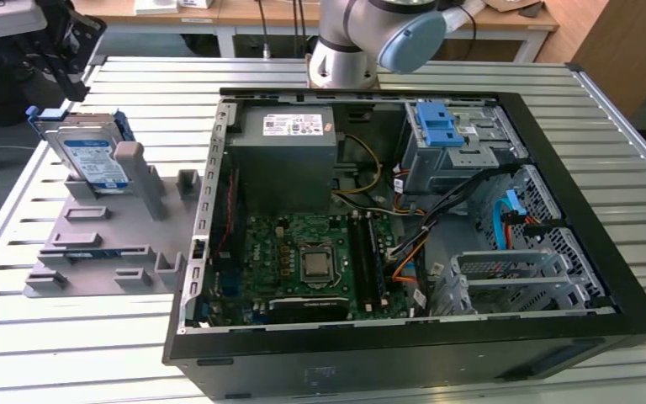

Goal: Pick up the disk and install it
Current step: 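Reach for the disk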

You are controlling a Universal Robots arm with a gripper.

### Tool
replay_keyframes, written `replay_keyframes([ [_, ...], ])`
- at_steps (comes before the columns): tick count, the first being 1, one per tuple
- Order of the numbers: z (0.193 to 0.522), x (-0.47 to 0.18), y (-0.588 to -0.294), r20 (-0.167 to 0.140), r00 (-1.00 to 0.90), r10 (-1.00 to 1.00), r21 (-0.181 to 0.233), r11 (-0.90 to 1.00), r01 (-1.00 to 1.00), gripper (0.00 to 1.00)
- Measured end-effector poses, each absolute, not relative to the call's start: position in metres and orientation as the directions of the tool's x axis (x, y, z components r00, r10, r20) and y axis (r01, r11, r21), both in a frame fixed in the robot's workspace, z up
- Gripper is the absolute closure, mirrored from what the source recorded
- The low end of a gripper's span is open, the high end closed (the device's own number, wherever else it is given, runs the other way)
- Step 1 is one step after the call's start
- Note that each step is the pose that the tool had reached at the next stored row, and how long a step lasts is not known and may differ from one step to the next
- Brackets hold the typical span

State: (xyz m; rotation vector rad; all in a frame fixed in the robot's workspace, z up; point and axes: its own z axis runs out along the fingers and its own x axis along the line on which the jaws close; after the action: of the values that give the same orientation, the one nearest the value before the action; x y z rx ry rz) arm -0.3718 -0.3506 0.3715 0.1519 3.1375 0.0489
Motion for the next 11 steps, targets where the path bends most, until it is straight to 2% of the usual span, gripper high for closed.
replay_keyframes([
  [11,0.37,-0.383,-0.349,0.002,-0.995,0.097,0.031,0.995,0.097,0.89],
])
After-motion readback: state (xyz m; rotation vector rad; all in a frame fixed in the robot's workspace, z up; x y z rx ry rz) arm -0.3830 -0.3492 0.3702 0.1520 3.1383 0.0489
